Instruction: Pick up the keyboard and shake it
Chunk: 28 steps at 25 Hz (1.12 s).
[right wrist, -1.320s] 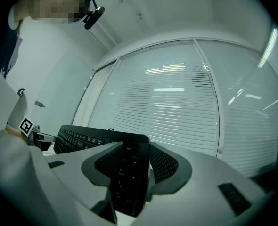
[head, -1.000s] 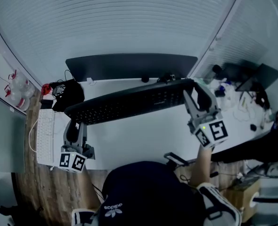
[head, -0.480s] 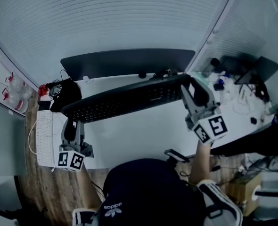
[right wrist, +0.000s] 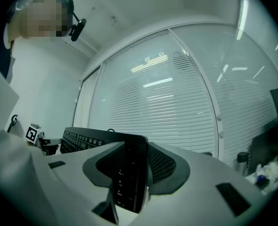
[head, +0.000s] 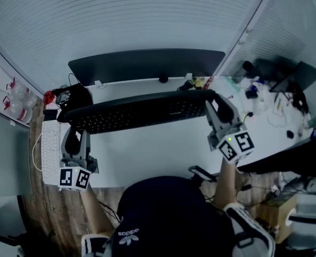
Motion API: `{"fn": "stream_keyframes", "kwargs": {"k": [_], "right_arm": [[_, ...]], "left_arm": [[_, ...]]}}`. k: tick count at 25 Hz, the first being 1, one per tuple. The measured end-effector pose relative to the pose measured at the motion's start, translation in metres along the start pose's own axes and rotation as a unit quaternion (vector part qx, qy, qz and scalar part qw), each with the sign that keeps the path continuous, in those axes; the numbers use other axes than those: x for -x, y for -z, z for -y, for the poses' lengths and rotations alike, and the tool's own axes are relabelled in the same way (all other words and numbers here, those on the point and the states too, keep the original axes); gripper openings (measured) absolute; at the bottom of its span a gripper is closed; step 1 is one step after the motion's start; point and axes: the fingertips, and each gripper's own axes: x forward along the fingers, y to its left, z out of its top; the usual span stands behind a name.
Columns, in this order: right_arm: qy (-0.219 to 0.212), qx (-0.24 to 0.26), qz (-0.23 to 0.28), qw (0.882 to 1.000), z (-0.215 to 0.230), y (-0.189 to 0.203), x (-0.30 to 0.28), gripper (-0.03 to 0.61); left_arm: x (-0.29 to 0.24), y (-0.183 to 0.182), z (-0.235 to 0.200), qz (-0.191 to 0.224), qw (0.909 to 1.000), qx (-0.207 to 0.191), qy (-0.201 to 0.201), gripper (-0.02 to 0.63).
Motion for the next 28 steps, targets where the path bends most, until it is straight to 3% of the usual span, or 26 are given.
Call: {"fn": "stream_keyframes", "kwargs": {"k": [7,18,22,28], "right_arm": [[0.003,-0.048,0.004,0.999,0.003,0.027,0.001,0.146],[0.022,-0.115,0.026,0.993,0.0,0.063,0.025,0.143],[0.029,-0.131,0.03,0.991,0.001,0.064,0.034,0.143],[0.027,-0.14,0.032,0.989,0.006,0.064,0.037,0.141]], "left_arm": [[-0.009,-0.045,0.001,0.01,0.9972,-0.074,0.007,0.202],[-0.013,-0.099,0.027,0.03,0.9834,-0.175,0.038,0.202],[-0.01,-0.112,0.04,0.038,0.98,-0.189,0.048,0.202],[-0.009,-0.119,0.047,0.052,0.9806,-0.174,0.073,0.202]]}}
